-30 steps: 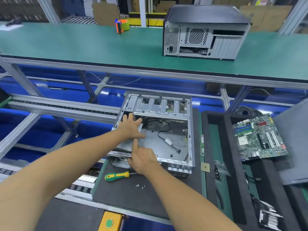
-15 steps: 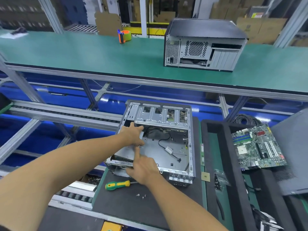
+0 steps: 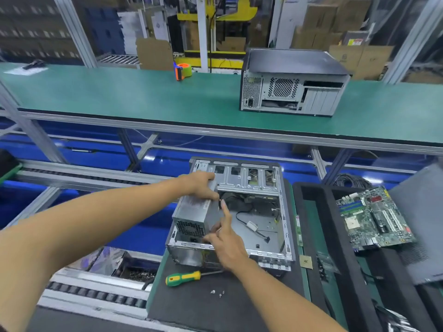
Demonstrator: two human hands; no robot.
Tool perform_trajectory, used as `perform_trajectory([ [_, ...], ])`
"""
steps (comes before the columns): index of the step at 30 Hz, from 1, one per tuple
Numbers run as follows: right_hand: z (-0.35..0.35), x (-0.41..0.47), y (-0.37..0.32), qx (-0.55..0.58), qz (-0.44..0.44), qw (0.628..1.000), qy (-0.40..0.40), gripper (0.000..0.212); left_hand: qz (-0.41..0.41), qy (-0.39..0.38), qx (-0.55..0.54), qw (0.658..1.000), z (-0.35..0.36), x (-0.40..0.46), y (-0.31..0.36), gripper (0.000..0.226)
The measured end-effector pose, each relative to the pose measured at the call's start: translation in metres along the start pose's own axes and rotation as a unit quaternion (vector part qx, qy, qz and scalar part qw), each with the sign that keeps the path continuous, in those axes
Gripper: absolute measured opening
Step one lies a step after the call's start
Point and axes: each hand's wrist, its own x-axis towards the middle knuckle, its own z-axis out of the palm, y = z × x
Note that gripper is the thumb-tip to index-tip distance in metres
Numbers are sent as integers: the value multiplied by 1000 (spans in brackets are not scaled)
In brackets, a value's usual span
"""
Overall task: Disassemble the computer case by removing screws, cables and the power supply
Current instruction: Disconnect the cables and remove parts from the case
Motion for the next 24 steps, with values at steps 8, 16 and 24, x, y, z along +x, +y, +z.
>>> perform_trajectory([
  [8,-13,30,-15,324,208,919,87,68,4,-25,-92,995,-68,-26,-7,57],
  [16,-16,41,-5,284,255,917,118,40,159,-88,9,983,-116,-54,3,41],
  [24,-29,45,0,245,279,911,178,103,315,-83,187,927,-129,-70,6,53],
])
